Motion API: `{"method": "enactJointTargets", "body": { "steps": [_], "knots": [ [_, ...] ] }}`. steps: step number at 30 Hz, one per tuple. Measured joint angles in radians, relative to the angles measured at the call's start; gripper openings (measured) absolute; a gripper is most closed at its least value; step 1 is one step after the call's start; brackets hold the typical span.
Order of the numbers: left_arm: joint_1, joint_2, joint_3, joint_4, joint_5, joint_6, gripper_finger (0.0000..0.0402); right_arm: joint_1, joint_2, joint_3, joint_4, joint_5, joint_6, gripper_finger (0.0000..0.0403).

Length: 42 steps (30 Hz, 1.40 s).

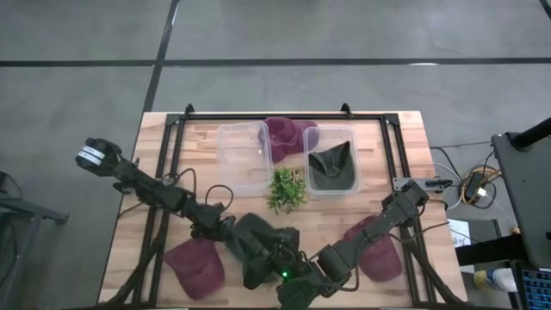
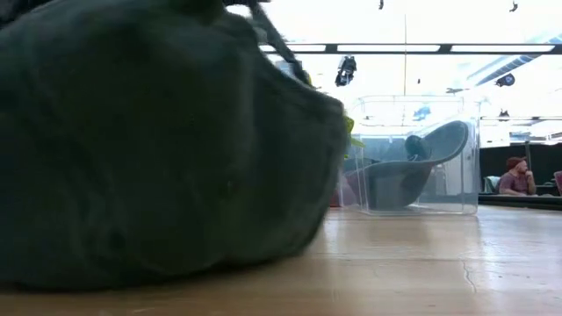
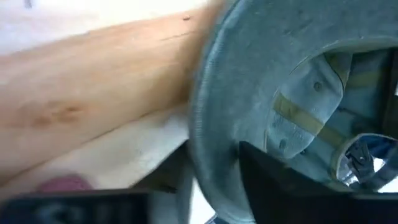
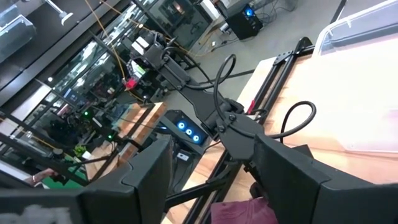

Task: Pick & Place hat
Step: Put the black cap into the right transparent bin

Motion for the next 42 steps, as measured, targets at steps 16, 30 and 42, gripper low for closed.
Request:
{"method": "enactJointTargets", "body": {
  "steps": [16,30,42],
  "knots": [
    [0.001,-0.137,0.069,0.262,-0.001,0.038,0.0006,0.003,-0.069,0.000,0.051,0.027,-0.163,0.0219],
    [0.080,-0.273,0.293,0.386,-0.105,0.224,0.0006,0.016,-0.329,0.003,0.178,0.080,-0.860,0.0219],
    [0.288,-0.315,0.454,0.723,-0.220,0.364,0.0005,0.021,-0.493,0.002,0.176,0.087,-1.218,0.0219]
  ]
}}
